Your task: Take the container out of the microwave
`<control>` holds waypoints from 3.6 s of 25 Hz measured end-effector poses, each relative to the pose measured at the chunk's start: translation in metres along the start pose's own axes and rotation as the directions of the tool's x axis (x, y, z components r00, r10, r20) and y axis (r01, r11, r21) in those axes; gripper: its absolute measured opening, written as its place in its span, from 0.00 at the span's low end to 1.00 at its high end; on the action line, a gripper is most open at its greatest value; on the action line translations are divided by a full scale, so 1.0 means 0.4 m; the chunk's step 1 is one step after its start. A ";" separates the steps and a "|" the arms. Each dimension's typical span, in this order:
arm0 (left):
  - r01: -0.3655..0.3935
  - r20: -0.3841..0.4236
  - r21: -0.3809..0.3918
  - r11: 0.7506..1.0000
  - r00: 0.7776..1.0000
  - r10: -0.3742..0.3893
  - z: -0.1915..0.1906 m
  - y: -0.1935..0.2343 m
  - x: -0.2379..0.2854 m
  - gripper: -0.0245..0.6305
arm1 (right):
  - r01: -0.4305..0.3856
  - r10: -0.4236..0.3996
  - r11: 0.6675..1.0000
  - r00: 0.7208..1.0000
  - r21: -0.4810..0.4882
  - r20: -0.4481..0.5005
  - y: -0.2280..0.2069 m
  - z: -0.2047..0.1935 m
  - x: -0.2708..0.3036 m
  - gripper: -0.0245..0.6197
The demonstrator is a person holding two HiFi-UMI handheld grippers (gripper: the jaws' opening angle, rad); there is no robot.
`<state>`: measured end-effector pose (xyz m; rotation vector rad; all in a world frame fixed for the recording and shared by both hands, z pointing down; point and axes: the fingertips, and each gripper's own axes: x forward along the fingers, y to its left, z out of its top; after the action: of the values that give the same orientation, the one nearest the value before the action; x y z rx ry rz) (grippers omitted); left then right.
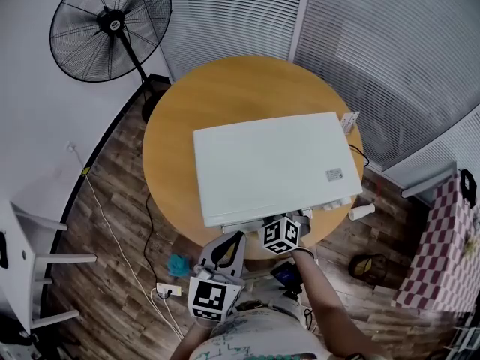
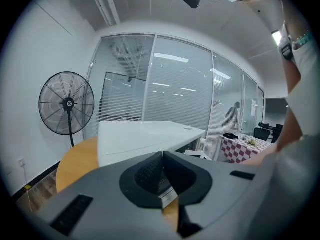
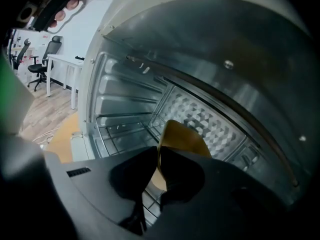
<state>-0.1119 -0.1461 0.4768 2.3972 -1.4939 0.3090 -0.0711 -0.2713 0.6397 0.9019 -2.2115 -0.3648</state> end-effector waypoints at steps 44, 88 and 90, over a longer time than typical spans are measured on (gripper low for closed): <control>0.053 -0.038 0.014 0.999 0.998 -0.052 -0.051 -0.052 -0.012 0.06 | -0.152 0.151 0.966 0.988 0.209 0.021 0.086 0.028 -0.210 0.06; 0.008 -0.077 0.030 1.000 0.997 -0.005 -0.109 -0.092 -0.066 0.06 | -0.267 0.248 0.936 0.963 0.229 0.110 0.197 0.078 -0.463 0.06; -0.016 -0.074 0.024 1.000 0.997 0.018 -0.104 -0.108 -0.066 0.06 | -0.286 0.266 0.934 0.957 0.216 0.118 0.192 0.071 -0.482 0.06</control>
<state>-0.0856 -0.0910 0.5008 2.3647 -1.4869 0.4167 -0.0321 -0.0820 0.5591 0.6877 -2.4572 -0.0121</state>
